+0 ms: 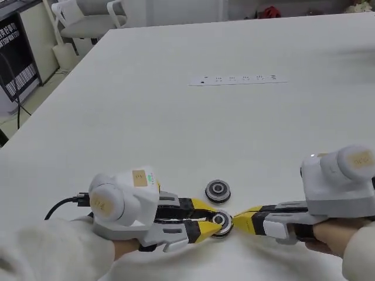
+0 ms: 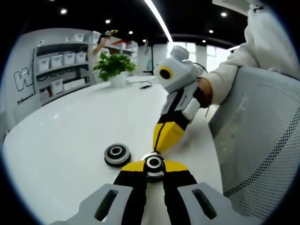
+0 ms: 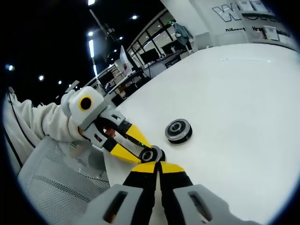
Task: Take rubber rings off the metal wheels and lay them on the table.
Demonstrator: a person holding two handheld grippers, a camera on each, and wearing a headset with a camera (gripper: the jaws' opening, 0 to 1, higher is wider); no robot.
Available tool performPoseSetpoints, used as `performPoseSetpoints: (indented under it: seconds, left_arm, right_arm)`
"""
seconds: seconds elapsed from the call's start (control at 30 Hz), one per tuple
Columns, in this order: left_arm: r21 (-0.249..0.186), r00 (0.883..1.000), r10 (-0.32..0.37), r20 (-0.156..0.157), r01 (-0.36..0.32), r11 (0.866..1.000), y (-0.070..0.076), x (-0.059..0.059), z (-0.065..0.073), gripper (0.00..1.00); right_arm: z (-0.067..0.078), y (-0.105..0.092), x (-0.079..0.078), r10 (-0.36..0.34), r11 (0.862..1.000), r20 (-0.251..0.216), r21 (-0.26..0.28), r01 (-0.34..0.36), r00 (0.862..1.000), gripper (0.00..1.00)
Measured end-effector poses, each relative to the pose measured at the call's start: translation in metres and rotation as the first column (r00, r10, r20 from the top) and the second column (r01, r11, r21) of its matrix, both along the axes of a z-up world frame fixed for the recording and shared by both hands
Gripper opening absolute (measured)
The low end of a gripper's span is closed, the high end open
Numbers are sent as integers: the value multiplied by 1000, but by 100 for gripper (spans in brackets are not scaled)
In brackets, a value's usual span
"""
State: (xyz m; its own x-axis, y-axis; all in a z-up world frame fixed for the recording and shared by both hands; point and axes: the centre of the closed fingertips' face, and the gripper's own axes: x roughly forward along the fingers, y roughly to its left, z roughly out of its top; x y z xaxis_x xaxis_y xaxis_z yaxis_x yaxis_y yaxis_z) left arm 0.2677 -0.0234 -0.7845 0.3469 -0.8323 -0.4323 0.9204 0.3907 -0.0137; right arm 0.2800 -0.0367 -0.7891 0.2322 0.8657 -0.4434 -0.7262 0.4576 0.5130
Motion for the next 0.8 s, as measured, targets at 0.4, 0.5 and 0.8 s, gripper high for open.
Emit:
performPoseSetpoints:
  seconds: [0.4, 0.5, 0.8]
  left_arm:
    - [-3, 1000, 0, 1, 0, 1000, 2, 1, -1, 13]
    - [-6, 1000, 1, 0, -1, 1000, 1, 0, -1, 13]
    - [-4, 1000, 2, 1, -2, 1000, 2, 1, -1, 13]
  right_arm:
    - [3, 5, -10, -6, 1000, -61, 9, 7, 998, 0]
    - [4, 6, -11, -3, 1000, -60, 7, 4, 998, 0]
    - [6, 8, -12, 1, 1000, -62, 10, 0, 998, 0]
